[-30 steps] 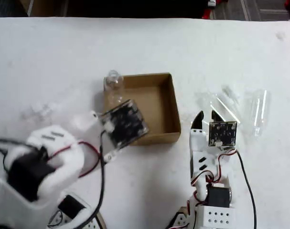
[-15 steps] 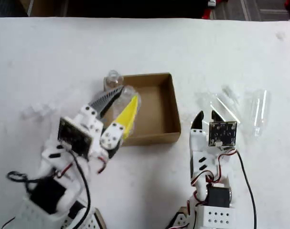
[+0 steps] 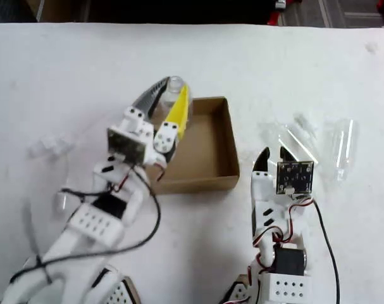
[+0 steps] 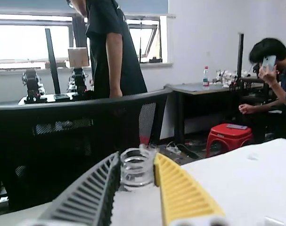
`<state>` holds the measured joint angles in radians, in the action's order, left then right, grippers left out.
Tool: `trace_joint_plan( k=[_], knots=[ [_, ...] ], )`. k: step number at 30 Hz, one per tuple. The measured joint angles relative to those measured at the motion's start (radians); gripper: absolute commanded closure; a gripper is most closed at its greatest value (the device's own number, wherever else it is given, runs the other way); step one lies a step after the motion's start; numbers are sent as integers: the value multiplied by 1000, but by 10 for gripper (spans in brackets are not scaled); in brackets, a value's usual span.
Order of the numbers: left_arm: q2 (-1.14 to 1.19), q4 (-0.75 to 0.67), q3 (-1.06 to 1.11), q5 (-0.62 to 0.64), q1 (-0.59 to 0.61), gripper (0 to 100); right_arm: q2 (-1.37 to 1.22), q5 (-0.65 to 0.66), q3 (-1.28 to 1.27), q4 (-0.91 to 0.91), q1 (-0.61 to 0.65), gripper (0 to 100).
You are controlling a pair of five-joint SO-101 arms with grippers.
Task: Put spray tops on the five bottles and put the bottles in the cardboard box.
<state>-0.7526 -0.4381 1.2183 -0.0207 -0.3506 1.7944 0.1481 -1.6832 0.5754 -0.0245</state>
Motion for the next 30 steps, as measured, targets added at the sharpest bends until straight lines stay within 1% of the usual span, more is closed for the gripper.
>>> trace_joint_plan(
  k=[5,8,11,16,23,30],
  knots=[
    [318,-149,-92,-2,31,976,0,0,0,0,0,903],
    [466,-241,-127,-2,32,976,0,0,0,0,0,903],
    [566,-327,-141,-9,31,976,0,0,0,0,0,903],
    [730,-390,-216,-9,41,976,0,0,0,0,0,903],
    [888,-543,-244,-14,52,976,0,0,0,0,0,903],
    [957,-591,-244,-14,54,976,0,0,0,0,0,903]
  ],
)
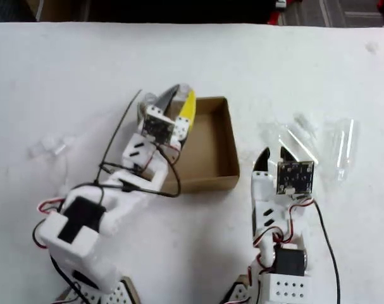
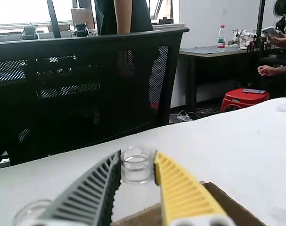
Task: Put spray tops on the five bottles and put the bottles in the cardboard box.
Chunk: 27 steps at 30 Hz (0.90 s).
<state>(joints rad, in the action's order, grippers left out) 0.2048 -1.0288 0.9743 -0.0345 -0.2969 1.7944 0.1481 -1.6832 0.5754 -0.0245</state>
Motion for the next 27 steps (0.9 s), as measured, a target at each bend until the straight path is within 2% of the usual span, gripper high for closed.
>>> trace_joint_plan(
  k=[14,21,27],
  knots=[
    [68,0,-63,3,2,969,0,0,0,0,0,903],
    [68,0,-63,3,9,787,0,0,0,0,0,903],
    [66,41,-63,58,9,774,0,0,0,0,0,903]
  ],
)
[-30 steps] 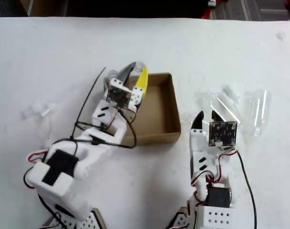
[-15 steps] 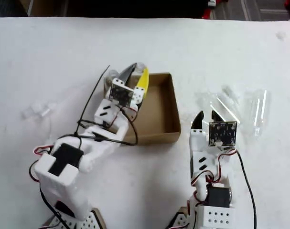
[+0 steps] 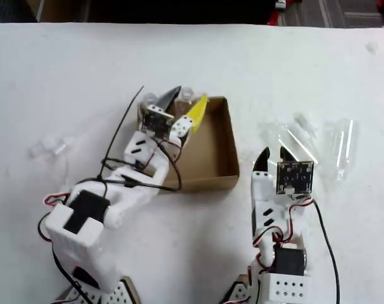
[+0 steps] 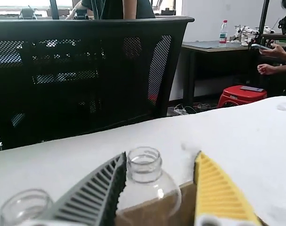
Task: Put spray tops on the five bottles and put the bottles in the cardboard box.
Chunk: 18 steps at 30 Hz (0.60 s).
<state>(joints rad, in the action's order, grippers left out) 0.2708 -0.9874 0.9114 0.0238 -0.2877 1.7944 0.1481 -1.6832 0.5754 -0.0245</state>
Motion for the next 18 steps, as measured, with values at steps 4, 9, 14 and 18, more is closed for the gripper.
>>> trace_joint_plan(
  k=[4,9,14,18],
  knots=[
    [-51,58,0,15,0,774,0,0,0,0,0,903],
    [-144,153,0,20,0,774,0,0,0,0,0,903],
    [-250,193,2,20,0,774,0,0,0,0,0,903],
    [-396,325,2,20,0,775,0,0,0,0,0,903]
  ],
)
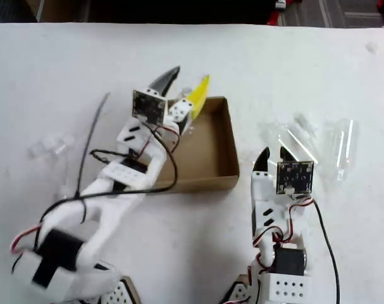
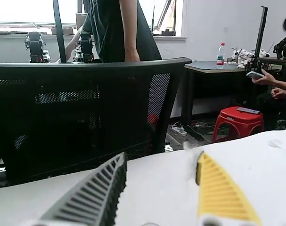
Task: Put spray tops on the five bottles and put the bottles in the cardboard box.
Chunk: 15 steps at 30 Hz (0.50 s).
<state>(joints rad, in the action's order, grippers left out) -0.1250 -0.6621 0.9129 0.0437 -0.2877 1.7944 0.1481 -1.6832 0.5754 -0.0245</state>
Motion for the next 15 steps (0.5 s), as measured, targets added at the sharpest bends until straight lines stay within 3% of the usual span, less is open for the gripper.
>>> trace_joint_plan(
  k=[4,10,15],
  knots=[
    [-207,212,0,8,0,775,0,0,0,0,0,903],
    [-615,720,0,83,0,784,0,0,0,0,0,903],
    [-905,1065,0,89,11,990,0,0,0,0,0,903]
  ],
)
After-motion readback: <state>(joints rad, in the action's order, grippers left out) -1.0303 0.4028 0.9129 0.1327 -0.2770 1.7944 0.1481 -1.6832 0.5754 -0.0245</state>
